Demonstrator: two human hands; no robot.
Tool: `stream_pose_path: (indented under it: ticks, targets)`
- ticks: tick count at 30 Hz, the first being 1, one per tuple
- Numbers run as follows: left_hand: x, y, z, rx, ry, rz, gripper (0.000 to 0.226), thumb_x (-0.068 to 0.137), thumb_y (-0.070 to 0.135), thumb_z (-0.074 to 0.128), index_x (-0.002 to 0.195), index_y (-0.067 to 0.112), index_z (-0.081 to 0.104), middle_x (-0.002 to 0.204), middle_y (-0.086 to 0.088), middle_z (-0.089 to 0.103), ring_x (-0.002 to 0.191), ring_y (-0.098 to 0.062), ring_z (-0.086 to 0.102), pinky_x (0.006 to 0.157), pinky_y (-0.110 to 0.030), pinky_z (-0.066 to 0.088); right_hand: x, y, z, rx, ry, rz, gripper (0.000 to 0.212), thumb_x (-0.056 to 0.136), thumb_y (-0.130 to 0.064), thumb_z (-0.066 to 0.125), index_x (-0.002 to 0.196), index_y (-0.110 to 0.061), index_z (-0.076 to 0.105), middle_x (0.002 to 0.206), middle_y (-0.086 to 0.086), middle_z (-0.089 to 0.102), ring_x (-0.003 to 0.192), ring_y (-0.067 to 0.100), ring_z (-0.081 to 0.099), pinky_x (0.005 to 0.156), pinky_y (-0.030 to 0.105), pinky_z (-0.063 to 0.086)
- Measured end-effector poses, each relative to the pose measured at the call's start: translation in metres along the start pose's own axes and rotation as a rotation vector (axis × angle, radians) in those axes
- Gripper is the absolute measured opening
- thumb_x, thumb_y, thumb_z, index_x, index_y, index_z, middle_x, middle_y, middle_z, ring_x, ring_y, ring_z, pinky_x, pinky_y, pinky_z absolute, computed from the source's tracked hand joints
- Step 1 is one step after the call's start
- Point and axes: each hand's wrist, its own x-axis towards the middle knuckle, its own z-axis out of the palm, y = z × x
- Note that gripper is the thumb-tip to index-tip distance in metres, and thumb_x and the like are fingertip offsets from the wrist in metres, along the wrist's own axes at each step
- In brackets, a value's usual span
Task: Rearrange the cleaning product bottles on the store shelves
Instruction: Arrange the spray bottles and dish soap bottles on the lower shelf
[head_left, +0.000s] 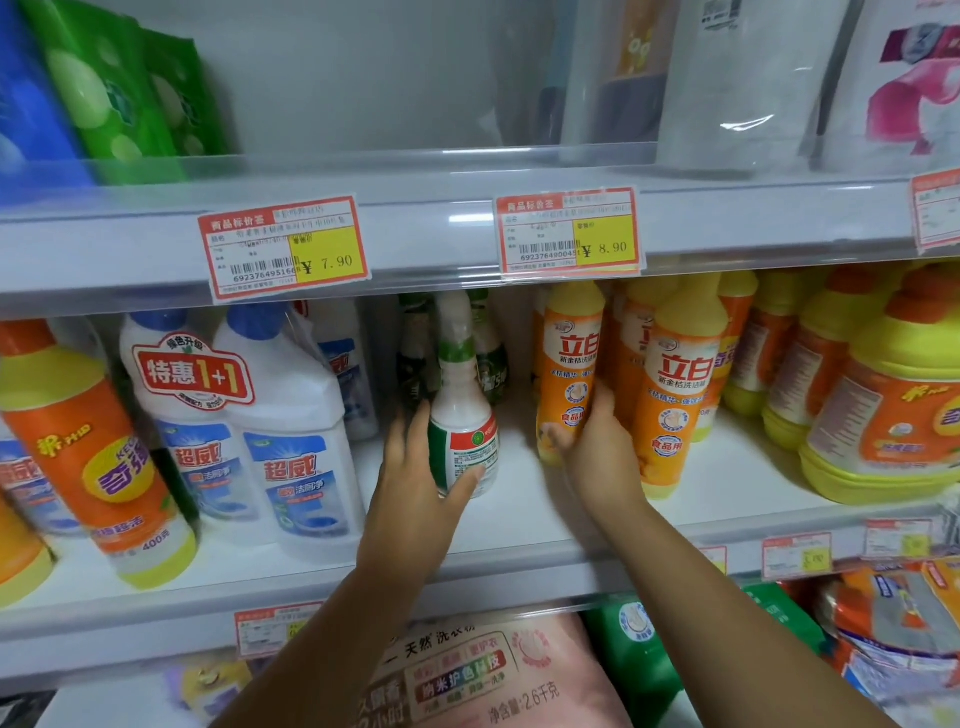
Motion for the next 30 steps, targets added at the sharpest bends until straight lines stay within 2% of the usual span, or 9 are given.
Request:
stream_pose_path:
  ticks: [3,8,12,20,24,30]
  targets:
    - [0.001,-0.003,0.002,-0.05,-0.017,0.008,0.08,0.083,0.039,0.064,0.145,0.034,0.013,0.152,0.006,0.021,0.131,-0.013,0.036,0.106,-0.033,0.036,0.012,0.002,0.006,-0.013,0.032,-0.011,0.06,0.086,-0.025,0.067,0.136,-0.013,0.035,0.127,0.016,0.058,0.115,0.037,0.055,0.093,0.04,0.043]
    - [0.003,-0.003,0.004,-0.111,-0.034,0.002,0.081,0.083,0.035,0.066,0.145,0.034,0.015,0.147,0.009,0.031,0.121,-0.004,0.042,0.097,-0.02,0.034,0.024,0.009,0.012,-0.022,0.058,-0.043,0.059,0.087,-0.023,0.065,0.136,-0.01,0.035,0.128,0.018,0.057,0.115,0.039,0.055,0.093,0.04,0.044]
    - [0.004,-0.003,0.006,-0.145,-0.054,-0.019,0.081,0.082,0.033,0.067,0.144,0.037,0.015,0.142,0.01,0.038,0.11,0.001,0.043,0.092,-0.019,0.035,0.029,0.012,0.017,-0.027,0.073,-0.052,0.06,0.088,-0.024,0.063,0.138,-0.009,0.033,0.13,0.018,0.057,0.114,0.039,0.056,0.094,0.041,0.044]
    - [0.004,-0.002,0.006,-0.178,-0.053,-0.028,0.08,0.081,0.03,0.067,0.144,0.037,0.018,0.137,0.01,0.041,0.11,0.001,0.045,0.091,-0.017,0.036,0.035,0.013,0.024,-0.062,0.084,-0.035,0.059,0.092,-0.027,0.057,0.141,-0.01,0.028,0.132,0.018,0.055,0.115,0.04,0.055,0.093,0.04,0.044]
    - [0.003,-0.002,0.006,-0.193,-0.06,-0.042,0.08,0.082,0.03,0.067,0.144,0.037,0.017,0.138,0.009,0.04,0.11,0.0,0.047,0.083,-0.007,0.034,0.037,0.016,0.026,-0.067,0.073,-0.033,0.062,0.092,-0.032,0.055,0.142,-0.013,0.024,0.133,0.016,0.055,0.115,0.038,0.056,0.096,0.042,0.045]
    - [0.002,-0.001,0.005,-0.193,-0.074,-0.044,0.08,0.083,0.031,0.066,0.145,0.035,0.016,0.14,0.009,0.04,0.111,-0.001,0.047,0.081,-0.004,0.032,0.035,0.017,0.025,-0.072,0.043,-0.012,0.06,0.092,-0.032,0.055,0.14,-0.011,0.027,0.133,0.017,0.055,0.115,0.039,0.055,0.096,0.042,0.045]
